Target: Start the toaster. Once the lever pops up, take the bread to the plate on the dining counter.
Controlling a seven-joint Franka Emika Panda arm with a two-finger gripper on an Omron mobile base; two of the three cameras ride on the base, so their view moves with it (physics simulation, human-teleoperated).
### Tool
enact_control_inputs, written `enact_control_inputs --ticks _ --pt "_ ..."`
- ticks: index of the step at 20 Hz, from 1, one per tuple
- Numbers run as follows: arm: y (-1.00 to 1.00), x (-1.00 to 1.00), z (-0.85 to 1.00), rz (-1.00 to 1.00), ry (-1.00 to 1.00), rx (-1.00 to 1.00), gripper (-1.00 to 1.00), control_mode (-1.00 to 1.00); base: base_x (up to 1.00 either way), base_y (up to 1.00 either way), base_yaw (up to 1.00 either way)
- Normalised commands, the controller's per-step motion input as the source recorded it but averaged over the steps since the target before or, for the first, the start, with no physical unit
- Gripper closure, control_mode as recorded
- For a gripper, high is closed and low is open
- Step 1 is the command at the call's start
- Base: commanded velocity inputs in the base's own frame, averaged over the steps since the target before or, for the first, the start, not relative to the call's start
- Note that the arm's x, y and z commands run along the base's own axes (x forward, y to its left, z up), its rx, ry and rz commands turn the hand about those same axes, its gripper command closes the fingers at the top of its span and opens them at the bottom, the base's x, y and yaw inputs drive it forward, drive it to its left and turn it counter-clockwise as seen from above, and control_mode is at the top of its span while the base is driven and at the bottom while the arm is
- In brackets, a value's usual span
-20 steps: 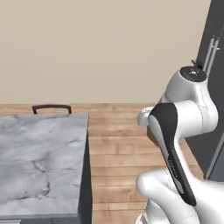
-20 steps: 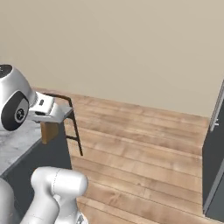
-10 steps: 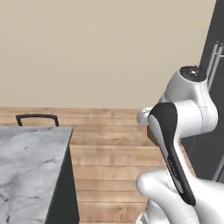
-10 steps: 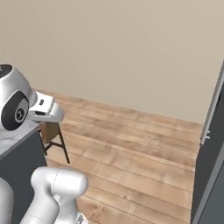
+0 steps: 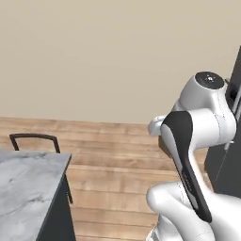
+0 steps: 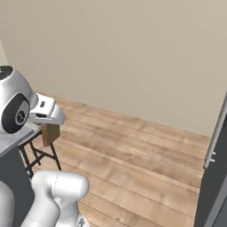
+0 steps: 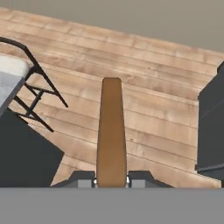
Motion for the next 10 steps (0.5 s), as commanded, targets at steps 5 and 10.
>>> enact_control_inputs --ticks 5,10 --pt "0.0 0.0 0.0 0.0 0.0 0.0 1.0 1.0 0.93 -0.1 0.27" --pt "0.0 0.0 0.0 0.0 0.0 0.0 1.0 1.0 0.98 -0.3 0.28"
